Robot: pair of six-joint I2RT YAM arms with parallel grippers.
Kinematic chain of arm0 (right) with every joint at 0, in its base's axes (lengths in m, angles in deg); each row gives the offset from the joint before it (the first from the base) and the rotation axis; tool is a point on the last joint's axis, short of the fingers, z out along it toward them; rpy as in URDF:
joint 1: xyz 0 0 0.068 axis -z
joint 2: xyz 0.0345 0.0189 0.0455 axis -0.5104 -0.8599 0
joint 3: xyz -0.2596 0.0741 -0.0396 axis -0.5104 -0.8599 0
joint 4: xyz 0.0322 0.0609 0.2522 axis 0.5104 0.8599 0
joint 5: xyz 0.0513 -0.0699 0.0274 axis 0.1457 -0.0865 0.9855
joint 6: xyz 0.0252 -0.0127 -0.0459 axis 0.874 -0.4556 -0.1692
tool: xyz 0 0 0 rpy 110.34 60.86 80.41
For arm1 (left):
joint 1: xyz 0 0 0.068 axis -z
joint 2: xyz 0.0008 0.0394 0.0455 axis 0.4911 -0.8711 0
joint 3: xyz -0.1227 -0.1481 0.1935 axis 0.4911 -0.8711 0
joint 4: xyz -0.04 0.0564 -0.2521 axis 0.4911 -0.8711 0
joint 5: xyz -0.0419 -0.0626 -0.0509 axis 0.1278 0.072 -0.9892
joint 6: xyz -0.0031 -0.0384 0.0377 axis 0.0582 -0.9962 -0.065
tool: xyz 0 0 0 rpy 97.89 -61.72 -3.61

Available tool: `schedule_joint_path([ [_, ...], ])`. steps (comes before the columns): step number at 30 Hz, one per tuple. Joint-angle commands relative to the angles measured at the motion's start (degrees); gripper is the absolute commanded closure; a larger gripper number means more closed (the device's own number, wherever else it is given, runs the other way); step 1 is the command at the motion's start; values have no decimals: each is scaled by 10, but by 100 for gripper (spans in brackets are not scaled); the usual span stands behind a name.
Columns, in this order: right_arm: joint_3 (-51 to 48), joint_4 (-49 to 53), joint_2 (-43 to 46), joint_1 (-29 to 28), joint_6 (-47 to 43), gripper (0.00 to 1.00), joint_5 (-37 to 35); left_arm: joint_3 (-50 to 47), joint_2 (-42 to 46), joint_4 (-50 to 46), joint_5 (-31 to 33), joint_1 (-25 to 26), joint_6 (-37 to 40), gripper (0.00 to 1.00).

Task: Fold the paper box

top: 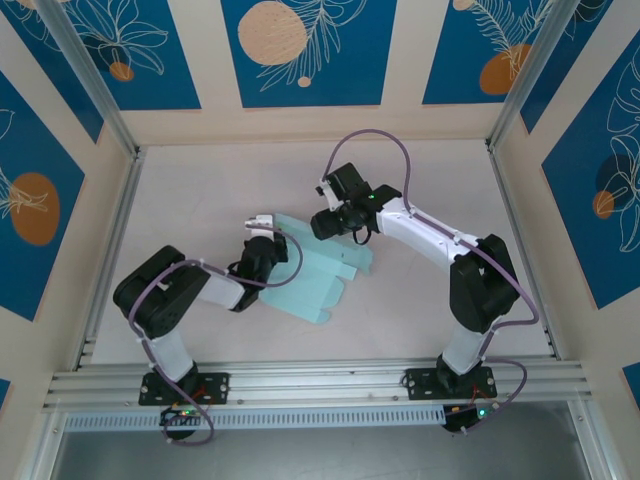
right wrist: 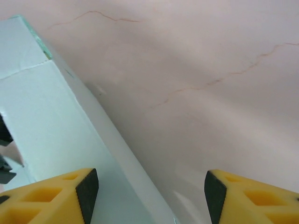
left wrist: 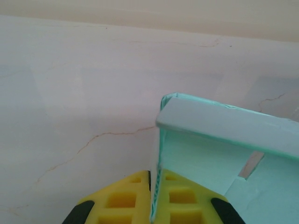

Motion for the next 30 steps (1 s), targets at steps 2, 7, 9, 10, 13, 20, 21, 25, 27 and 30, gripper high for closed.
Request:
schedule_joint_path([
  [2,19,-3,19,-7,-76,38,71,6,25,-10,-22,-11,8,100],
  [7,30,3,21,-9,-89,38,75,12,31,-33,-26,-19,10,100],
  [9,39,9,18,-10,-89,40,81,12,34,-39,-25,-21,10,100],
  [10,44,11,18,-8,-88,41,88,11,34,-40,-24,-21,10,100],
  [13,61,17,9,-6,-85,47,102,8,35,-39,-23,-23,12,100],
  [20,76,24,-5,14,-75,50,160,3,36,-32,-23,-26,19,100],
  [21,75,25,-9,18,-74,50,163,3,36,-31,-24,-26,20,100],
  [25,73,24,-13,31,-79,49,170,3,35,-24,-31,-28,27,100],
  [27,78,24,-13,34,-86,49,164,0,33,-13,-38,-28,38,100],
  [30,106,34,-16,42,-87,46,150,1,32,-3,-49,-28,67,100],
])
